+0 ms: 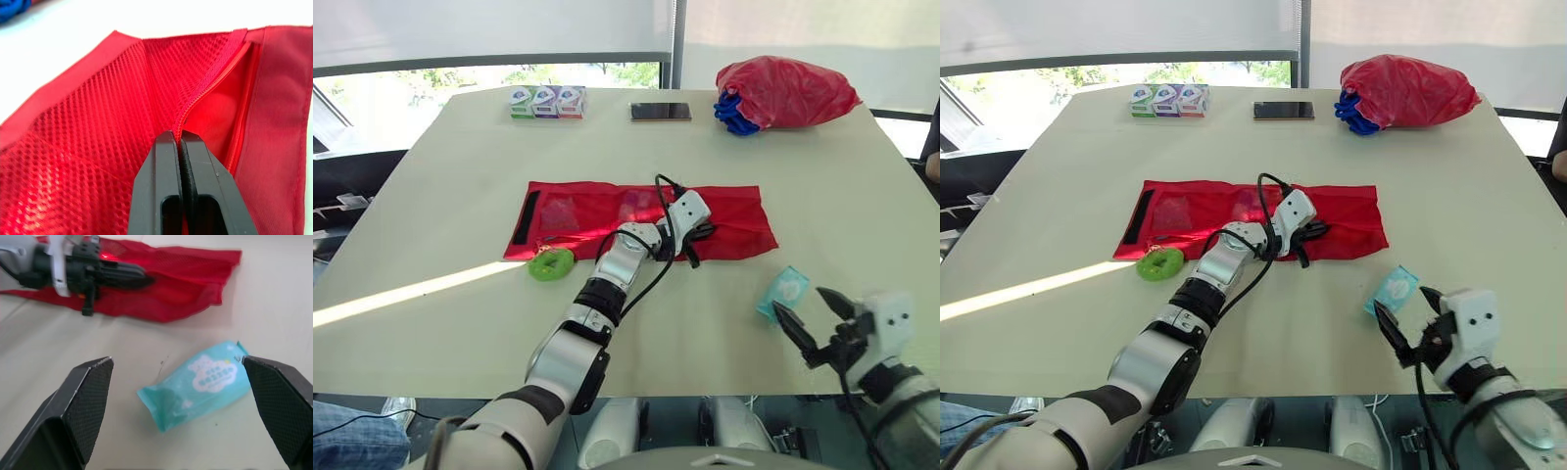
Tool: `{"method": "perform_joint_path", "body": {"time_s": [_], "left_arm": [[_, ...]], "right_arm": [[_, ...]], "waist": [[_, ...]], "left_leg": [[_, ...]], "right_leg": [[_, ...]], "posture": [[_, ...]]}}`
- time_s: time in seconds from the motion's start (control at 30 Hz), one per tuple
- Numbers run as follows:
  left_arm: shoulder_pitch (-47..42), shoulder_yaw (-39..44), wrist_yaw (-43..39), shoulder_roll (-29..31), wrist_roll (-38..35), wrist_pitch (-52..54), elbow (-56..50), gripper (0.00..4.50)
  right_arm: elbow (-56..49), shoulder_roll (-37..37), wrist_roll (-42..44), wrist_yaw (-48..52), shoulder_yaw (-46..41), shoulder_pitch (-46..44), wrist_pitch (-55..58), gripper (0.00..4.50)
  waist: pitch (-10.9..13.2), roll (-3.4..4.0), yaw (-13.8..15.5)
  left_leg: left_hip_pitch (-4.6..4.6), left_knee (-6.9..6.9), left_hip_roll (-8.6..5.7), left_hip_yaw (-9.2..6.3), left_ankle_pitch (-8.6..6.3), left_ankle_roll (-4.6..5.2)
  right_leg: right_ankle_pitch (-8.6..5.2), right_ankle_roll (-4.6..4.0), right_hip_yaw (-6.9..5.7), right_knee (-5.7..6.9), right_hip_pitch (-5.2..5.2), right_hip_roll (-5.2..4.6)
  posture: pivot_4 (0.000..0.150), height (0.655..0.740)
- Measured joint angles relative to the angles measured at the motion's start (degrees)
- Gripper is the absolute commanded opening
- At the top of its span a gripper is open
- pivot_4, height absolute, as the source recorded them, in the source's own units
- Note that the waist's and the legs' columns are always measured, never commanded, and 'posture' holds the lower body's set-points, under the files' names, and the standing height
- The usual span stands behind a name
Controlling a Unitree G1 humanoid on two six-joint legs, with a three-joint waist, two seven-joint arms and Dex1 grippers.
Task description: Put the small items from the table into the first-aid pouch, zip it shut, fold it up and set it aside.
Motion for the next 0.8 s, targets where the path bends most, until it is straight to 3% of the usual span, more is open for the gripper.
{"method": "perform_joint_path", "body": {"time_s": [0.1, 0.33, 0.63, 0.8], "left_arm": [[0.03, -0.23, -0.48, 0.13, -0.07, 0.29, -0.26, 0.02], [0.03, -1.19, -1.41, 0.18, -0.08, -0.18, -0.29, 0.02], [0.02, -1.34, -1.71, 0.30, -0.09, -0.62, -0.29, 0.00], [0.02, -1.40, -2.28, 0.32, -0.37, -0.76, -0.29, 0.00]], "right_arm": [[-0.06, 5.03, -2.60, -9.01, 3.50, -3.82, 6.37, 4.50], [3.94, 11.01, -6.77, -14.58, 10.18, -9.48, 8.97, 4.50], [6.69, 12.00, -10.34, -13.88, 10.86, -9.53, 7.02, 0.14], [6.22, 7.55, -10.59, -9.71, 9.29, -8.49, 6.76, 0.06]], "waist": [[-0.01, 0.01, -0.07], [-0.02, 0.05, -0.14], [-0.02, 0.05, -0.17], [-0.01, 0.06, -0.14]], "left_leg": [[0.01, -0.01, -0.01, -0.02, 0.01, -0.01], [0.03, -0.01, -0.02, -0.01, 0.01, -0.01], [0.06, -0.01, -0.04, -0.01, 0.01, 0.00], [0.04, 0.00, -0.07, -0.02, 0.01, 0.00]], "right_leg": [[0.01, 0.01, -0.01, -0.02, 0.00, 0.02], [0.01, 0.01, -0.02, -0.01, 0.00, 0.07], [0.01, 0.02, -0.02, -0.01, 0.01, 0.09], [0.01, 0.03, -0.03, -0.02, 0.04, 0.08]], "posture": [[0.150, 0.7400], [0.150, 0.7400], [0.150, 0.7400], [0.150, 0.7400]]}}
